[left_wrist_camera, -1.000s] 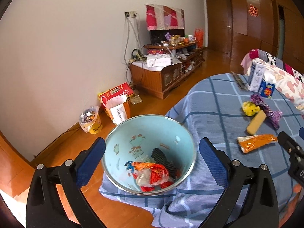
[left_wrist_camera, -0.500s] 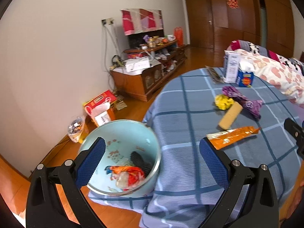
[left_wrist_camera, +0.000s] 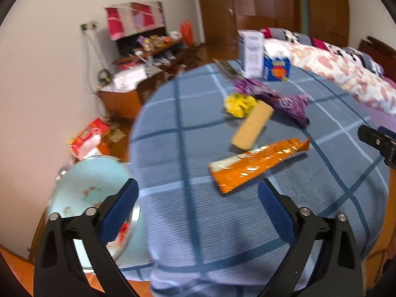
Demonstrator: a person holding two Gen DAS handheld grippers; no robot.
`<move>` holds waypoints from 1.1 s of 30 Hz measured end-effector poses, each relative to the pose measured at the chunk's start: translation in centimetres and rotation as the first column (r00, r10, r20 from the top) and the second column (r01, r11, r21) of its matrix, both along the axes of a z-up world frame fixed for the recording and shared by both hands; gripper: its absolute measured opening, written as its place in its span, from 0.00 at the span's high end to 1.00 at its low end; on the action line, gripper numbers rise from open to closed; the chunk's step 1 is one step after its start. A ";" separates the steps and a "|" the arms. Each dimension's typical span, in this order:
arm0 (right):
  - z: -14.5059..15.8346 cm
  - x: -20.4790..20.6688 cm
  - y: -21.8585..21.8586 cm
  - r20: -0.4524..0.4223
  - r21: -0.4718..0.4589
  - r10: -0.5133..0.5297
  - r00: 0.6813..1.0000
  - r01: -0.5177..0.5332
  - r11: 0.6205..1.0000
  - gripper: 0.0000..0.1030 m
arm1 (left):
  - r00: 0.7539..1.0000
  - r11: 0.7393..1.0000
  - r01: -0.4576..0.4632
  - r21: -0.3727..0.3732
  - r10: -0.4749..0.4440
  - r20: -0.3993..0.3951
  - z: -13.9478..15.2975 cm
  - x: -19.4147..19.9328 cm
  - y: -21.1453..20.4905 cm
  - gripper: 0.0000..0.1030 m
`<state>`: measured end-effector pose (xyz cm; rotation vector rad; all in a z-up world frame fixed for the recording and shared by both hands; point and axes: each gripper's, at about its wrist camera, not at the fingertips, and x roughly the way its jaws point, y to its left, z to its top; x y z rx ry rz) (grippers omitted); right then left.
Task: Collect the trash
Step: 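Move the left gripper to the table and grasp the orange wrapper strip, then lift the orange strip with the left gripper while the right gripper grasps the purple wrapper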
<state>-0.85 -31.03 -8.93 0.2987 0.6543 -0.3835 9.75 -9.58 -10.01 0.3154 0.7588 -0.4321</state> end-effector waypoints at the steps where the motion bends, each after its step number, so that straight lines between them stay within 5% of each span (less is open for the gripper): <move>1: -0.2 0.1 -0.2 -0.004 0.002 -0.003 1.000 0.003 1.000 0.25 | 1.000 1.000 0.019 -0.004 -0.019 -0.018 -0.4 0.3 -0.5 0.15; 10: -0.7 1.0 -2.1 -0.038 0.012 -0.010 0.999 0.010 1.000 0.25 | 0.989 0.990 0.134 0.050 -0.131 -0.070 -3.5 2.5 -6.2 0.17; 17: -0.5 1.8 -3.2 -0.051 0.004 0.009 0.999 -0.009 1.000 0.25 | 0.989 0.991 0.127 0.041 -0.123 -0.086 -4.2 3.7 -6.6 0.61; 23: -0.5 2.8 -3.5 -0.059 0.003 0.033 0.998 -0.033 0.999 0.25 | 0.983 0.983 0.180 0.037 -0.178 -0.050 -3.4 3.0 -6.3 0.82; 33: -0.3 7.8 -3.6 -0.044 -0.005 0.118 0.992 -0.119 0.993 0.33 | 0.980 0.976 0.196 -0.098 -0.199 -0.012 1.5 1.3 -2.6 0.87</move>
